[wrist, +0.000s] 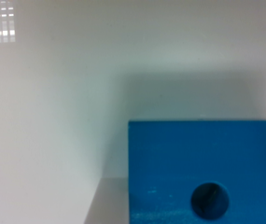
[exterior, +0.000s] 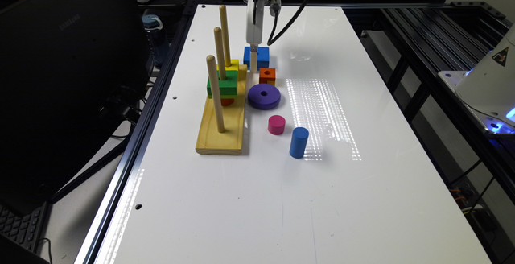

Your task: Pick up blue block.

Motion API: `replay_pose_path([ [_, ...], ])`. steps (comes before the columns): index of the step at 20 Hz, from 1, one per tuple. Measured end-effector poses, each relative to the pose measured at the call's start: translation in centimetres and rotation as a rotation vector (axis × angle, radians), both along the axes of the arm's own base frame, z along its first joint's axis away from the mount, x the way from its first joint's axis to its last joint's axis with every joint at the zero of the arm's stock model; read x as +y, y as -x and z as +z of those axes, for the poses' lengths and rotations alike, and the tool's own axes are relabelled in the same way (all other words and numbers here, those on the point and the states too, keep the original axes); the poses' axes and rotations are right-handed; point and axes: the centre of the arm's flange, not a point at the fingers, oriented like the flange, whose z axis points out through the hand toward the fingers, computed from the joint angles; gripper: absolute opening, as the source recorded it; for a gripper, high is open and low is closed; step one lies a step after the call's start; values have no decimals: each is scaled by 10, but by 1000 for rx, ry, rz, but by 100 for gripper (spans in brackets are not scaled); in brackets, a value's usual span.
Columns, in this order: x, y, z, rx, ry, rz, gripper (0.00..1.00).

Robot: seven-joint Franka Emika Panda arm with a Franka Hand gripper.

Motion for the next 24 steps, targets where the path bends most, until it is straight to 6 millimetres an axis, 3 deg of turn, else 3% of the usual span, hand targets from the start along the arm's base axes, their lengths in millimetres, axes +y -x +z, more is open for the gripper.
replay_pose_path([
  [16, 0, 0, 0, 0, 0, 0, 100],
  [17, 0, 0, 0, 0, 0, 0, 0],
  [24, 0, 0, 0, 0, 0, 0, 0],
])
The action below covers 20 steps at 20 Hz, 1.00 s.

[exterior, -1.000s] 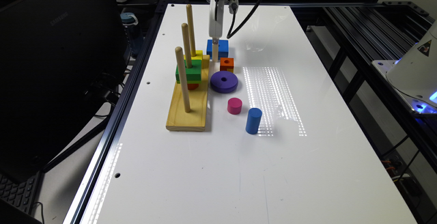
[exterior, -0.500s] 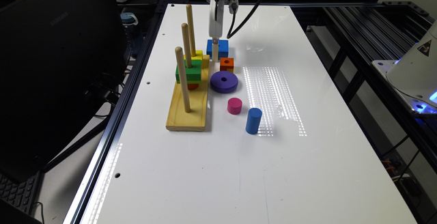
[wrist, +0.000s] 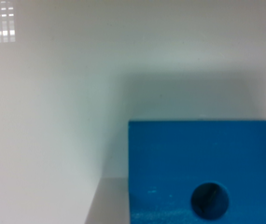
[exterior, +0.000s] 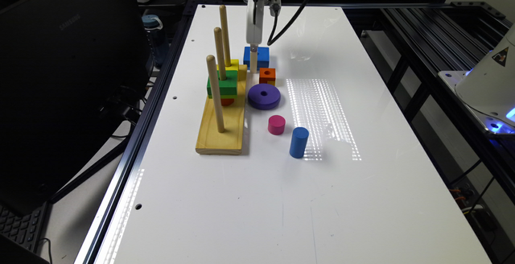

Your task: Pick up blue block.

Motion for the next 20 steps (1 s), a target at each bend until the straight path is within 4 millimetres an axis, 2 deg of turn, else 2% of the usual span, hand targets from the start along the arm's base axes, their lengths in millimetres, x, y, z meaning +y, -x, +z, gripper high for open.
replay_pose_path([
  [5, 0, 0, 1, -2, 1, 0, 0],
  [12, -1, -2, 35, -7, 5, 1, 0],
  [17, 0, -1, 37, -6, 5, 1, 0],
  [20, 0, -2, 54, -12, 8, 1, 0],
])
